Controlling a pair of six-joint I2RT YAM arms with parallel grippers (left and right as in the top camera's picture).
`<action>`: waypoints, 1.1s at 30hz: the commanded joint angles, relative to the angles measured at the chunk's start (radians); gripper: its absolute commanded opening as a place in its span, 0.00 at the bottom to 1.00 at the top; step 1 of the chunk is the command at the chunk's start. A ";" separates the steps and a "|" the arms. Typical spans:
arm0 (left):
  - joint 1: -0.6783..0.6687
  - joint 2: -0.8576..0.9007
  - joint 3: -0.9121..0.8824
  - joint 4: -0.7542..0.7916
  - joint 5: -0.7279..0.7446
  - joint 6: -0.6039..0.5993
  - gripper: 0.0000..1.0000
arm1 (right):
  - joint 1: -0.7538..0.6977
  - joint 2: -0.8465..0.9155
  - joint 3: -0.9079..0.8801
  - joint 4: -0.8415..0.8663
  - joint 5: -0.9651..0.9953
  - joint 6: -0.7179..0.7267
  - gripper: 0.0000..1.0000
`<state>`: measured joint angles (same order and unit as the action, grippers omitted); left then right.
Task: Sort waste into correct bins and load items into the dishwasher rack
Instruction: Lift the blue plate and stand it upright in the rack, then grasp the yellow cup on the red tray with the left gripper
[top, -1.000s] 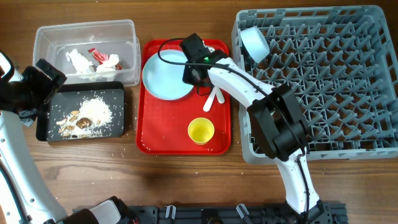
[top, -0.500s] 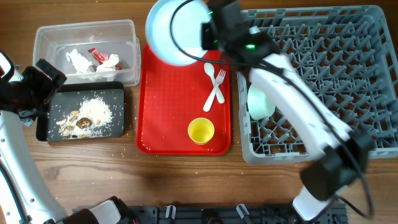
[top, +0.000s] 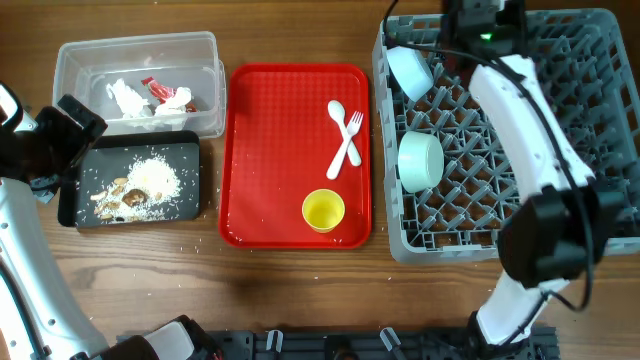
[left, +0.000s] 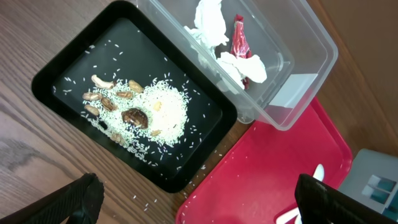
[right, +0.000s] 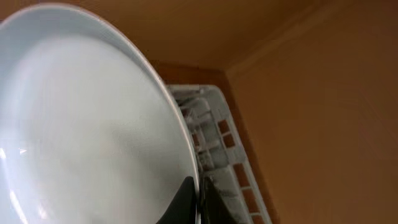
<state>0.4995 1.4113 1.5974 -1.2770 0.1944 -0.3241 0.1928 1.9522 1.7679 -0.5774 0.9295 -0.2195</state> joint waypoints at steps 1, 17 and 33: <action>0.002 -0.015 0.011 0.001 -0.005 -0.005 1.00 | 0.002 0.060 0.003 0.018 0.063 -0.094 0.04; 0.002 -0.015 0.011 0.001 -0.005 -0.005 1.00 | 0.006 -0.267 0.006 -0.159 -0.925 0.100 1.00; 0.002 -0.015 0.011 0.034 0.098 -0.032 1.00 | 0.006 -0.281 0.006 -0.229 -1.171 0.223 1.00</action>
<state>0.4995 1.4113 1.5974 -1.2411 0.2260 -0.3462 0.1963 1.6680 1.7699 -0.8001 -0.2180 -0.0154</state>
